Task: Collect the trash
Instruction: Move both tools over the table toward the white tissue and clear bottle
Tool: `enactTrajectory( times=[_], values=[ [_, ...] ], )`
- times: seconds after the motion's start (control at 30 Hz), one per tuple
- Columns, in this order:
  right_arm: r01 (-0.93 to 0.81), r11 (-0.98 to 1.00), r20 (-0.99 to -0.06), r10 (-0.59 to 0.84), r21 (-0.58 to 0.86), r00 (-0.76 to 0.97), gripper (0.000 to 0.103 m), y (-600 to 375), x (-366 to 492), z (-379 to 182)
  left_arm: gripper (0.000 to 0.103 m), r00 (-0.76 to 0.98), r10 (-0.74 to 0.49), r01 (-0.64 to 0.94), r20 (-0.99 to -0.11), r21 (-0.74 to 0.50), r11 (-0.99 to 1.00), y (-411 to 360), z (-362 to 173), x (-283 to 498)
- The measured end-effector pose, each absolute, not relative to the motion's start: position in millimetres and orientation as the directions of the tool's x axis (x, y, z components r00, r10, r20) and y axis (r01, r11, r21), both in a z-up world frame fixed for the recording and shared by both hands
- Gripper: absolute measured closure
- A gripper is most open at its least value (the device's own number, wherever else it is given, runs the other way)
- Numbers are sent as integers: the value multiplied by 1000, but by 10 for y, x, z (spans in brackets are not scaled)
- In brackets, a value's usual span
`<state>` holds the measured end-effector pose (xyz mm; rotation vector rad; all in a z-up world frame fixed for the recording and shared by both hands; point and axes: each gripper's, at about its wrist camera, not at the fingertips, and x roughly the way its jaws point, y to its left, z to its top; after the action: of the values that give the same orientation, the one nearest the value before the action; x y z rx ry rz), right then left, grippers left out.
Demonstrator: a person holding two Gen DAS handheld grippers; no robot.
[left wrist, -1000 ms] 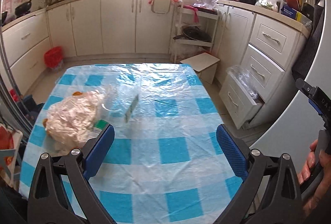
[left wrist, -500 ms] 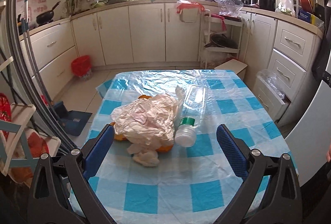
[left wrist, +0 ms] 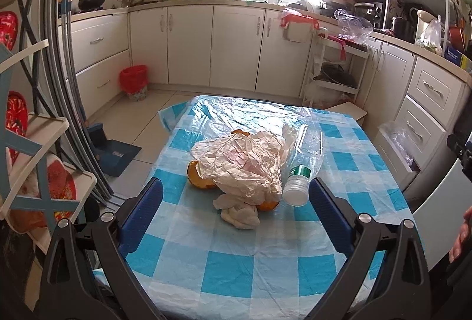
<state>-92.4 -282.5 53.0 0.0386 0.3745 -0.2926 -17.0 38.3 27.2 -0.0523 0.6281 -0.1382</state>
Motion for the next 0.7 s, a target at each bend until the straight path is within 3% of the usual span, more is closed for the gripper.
enactTrajectory(
  times=[0.7],
  values=[
    [315, 948, -394, -303, -35, 868, 7, -2861, -916, 432, 8, 793, -140, 94, -593, -107, 990, 374, 224, -153]
  ],
)
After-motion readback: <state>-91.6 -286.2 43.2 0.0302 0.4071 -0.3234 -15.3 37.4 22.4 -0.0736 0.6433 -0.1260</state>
